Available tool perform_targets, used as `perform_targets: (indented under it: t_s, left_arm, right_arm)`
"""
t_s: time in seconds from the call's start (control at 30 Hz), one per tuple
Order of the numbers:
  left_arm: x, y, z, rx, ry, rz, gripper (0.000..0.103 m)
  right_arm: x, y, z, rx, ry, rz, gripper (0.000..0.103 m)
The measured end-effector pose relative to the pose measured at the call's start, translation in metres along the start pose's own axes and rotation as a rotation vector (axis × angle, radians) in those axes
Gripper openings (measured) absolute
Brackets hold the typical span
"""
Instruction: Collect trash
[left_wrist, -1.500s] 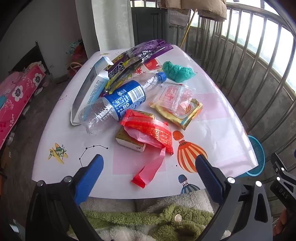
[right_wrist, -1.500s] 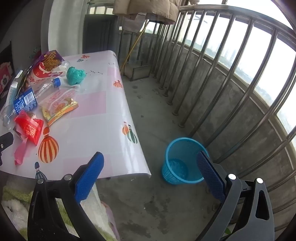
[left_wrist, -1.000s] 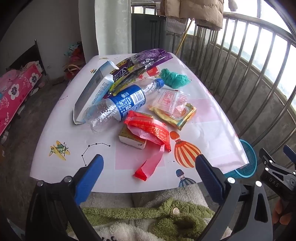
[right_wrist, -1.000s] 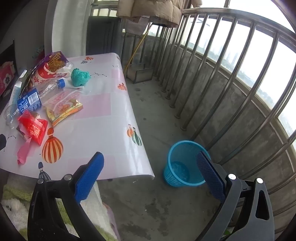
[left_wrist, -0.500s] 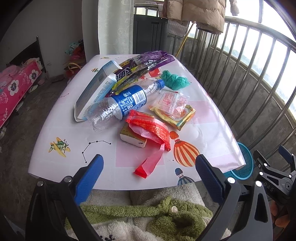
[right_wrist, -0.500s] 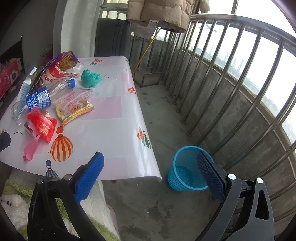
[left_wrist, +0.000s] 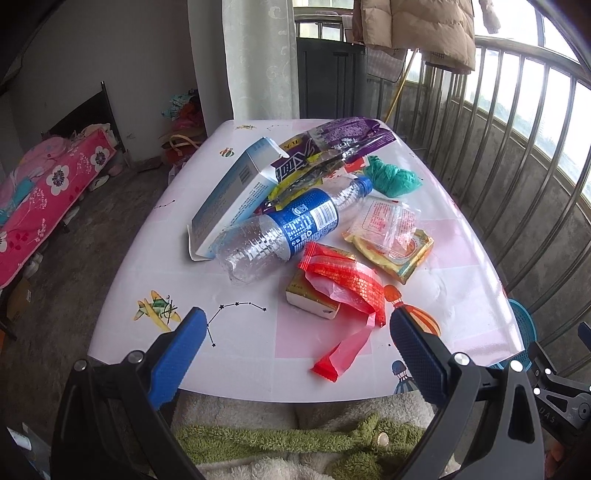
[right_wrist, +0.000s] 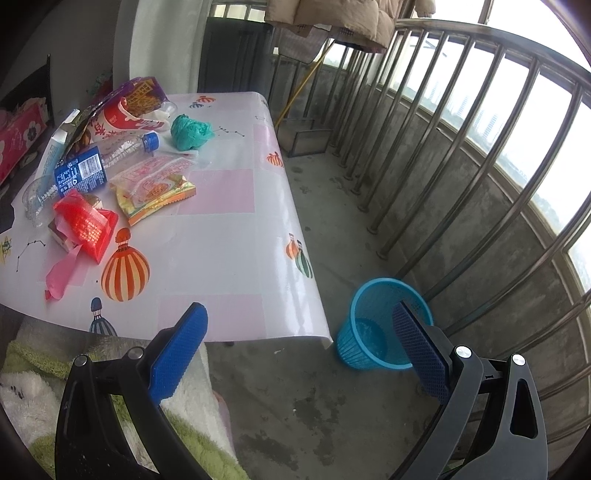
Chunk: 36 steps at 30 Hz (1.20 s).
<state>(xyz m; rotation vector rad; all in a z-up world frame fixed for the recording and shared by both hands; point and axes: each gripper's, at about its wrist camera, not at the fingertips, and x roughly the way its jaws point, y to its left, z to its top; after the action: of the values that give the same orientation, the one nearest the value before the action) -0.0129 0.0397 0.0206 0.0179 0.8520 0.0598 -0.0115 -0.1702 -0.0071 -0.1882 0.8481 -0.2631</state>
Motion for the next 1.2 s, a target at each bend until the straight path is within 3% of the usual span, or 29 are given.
perform_targets:
  t_s: [1.2]
  left_arm:
    - [0.009,-0.009,-0.002,0.027,0.044,-0.029,0.097]
  right_arm:
    - [0.001,-0.012,0.0,0.031,0.009,-0.007,0.095]
